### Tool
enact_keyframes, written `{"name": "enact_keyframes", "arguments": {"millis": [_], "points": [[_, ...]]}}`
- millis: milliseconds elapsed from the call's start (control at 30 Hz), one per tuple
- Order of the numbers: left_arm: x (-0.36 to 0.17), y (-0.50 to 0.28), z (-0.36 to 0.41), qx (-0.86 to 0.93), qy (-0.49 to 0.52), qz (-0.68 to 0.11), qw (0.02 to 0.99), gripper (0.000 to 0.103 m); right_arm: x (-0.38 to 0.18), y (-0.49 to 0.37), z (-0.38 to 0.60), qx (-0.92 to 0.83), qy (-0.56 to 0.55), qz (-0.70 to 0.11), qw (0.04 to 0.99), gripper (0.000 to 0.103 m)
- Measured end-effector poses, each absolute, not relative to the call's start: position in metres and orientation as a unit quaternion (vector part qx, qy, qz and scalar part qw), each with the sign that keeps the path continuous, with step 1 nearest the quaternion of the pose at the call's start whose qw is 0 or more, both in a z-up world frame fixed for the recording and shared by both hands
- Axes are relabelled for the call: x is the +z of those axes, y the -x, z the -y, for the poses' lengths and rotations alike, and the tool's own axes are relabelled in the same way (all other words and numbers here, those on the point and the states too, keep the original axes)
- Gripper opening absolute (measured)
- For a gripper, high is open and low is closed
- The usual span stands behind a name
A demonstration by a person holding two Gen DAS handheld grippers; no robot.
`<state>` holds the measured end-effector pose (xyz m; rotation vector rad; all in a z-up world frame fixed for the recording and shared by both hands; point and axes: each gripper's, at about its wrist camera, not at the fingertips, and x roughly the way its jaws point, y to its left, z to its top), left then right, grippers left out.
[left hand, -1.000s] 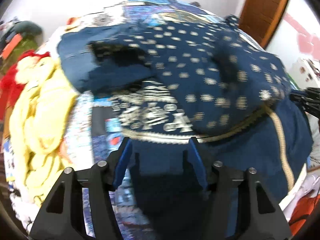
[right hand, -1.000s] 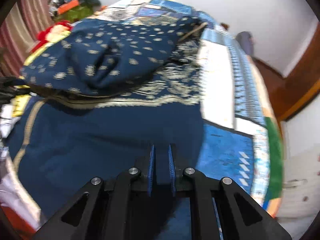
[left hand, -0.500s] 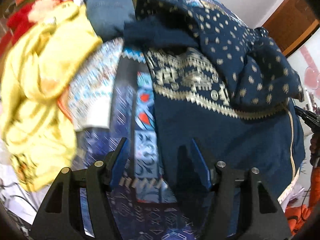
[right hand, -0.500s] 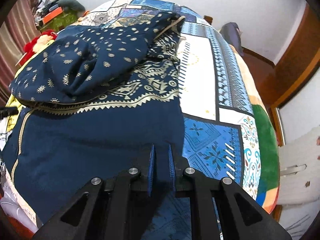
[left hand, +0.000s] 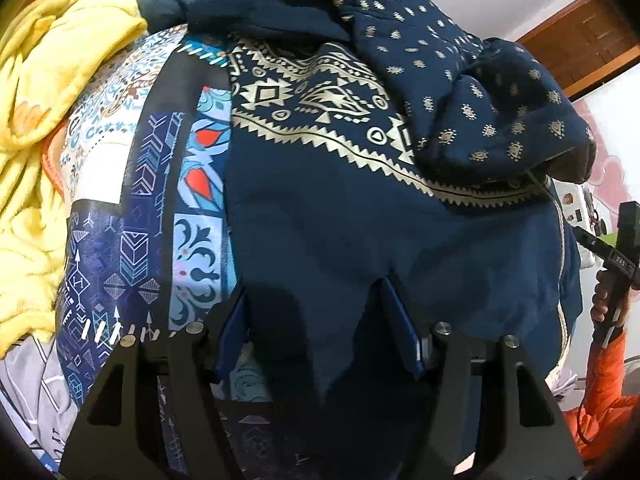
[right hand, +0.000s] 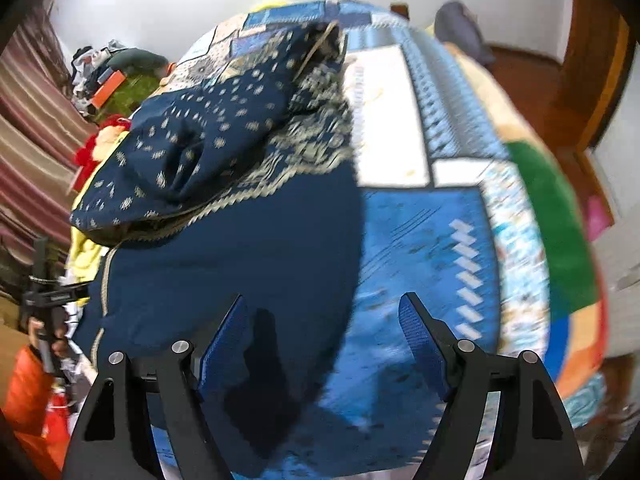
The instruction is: Fold large clothes
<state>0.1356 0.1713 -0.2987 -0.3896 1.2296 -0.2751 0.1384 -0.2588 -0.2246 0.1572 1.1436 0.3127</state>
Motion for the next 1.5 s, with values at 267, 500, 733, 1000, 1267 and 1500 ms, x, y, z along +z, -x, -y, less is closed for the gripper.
{"name": "enact_keyframes", "arguments": {"millis": [267, 500, 733, 1000, 1267, 1500], "points": [[-0.263, -0.131, -0.136, -0.122, 0.086, -0.539, 0.829, 0.016, -0.231, -0.139, 0.233, 0.190, -0.078, -0.527, 0.825, 0.029], [-0.197, -0.133, -0.125, -0.121, 0.067, -0.473, 0.870, 0.013, -0.192, -0.157, 0.232, 0.222, -0.094, -0.489, 0.839, 0.007], [-0.139, -0.159, -0.149, -0.122, 0.086, -0.410, 0.900, 0.011, -0.135, -0.184, 0.224, 0.239, -0.079, -0.429, 0.868, 0.006], [-0.133, -0.208, -0.179, -0.091, 0.137, -0.391, 0.906, 0.011, -0.125, -0.246, 0.217, 0.204, -0.073, -0.402, 0.890, 0.006], [-0.204, -0.293, -0.217, 0.007, 0.177, -0.432, 0.884, 0.011, -0.170, -0.336, 0.213, 0.121, -0.080, -0.430, 0.891, 0.006], [-0.268, -0.328, -0.209, 0.024, 0.159, -0.483, 0.861, 0.017, -0.225, -0.371, 0.203, 0.118, -0.026, -0.467, 0.876, 0.006]]}}
